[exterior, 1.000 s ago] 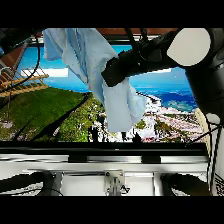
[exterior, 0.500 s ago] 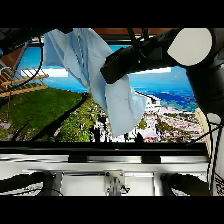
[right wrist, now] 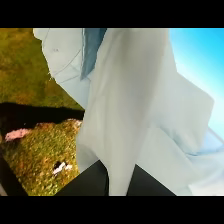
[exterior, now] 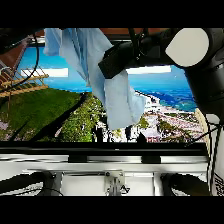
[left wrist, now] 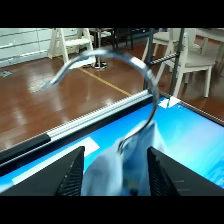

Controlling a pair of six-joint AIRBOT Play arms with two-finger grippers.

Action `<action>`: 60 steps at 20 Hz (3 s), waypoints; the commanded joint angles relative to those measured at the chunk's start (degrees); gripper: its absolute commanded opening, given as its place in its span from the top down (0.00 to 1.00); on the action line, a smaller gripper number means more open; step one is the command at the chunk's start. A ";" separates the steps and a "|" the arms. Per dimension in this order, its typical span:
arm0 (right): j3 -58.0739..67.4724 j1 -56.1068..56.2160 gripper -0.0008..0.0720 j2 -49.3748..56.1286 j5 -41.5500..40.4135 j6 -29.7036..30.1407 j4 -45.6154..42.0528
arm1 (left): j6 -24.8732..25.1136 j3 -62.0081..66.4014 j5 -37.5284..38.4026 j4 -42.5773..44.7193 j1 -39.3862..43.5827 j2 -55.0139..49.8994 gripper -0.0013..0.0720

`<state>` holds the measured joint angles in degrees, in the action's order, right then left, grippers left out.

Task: Fold the shirts.

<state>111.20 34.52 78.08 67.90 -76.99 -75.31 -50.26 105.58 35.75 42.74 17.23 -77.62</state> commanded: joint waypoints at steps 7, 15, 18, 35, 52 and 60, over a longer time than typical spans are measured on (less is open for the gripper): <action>0.04 -2.25 0.92 -1.18 -4.11 -12.15 -18.47 | 0.15 -0.04 1.75 1.20 -3.65 6.01 0.23; 0.17 -17.92 0.92 -9.29 -3.98 -23.91 -35.89 | 0.09 -0.04 2.64 1.20 -3.63 9.70 0.23; 0.17 -28.65 0.92 -14.40 -2.73 -26.53 -39.60 | 0.11 -0.04 4.57 1.20 -3.63 10.01 0.24; 0.17 -73.48 0.92 -16.31 -1.09 -26.25 -42.21 | 0.09 -0.04 5.42 1.20 -3.65 14.84 0.24; 0.17 -92.98 0.92 -7.58 -19.39 -31.54 -38.47 | -10.34 -0.04 6.47 1.40 -3.63 17.51 0.24; 0.15 -100.39 0.92 -5.99 -16.98 -30.32 -35.93 | -16.55 -0.04 10.51 1.36 -3.63 18.01 0.24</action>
<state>111.37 -63.46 71.59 50.48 -107.35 -112.16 -65.04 105.56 44.86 44.10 13.61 -59.79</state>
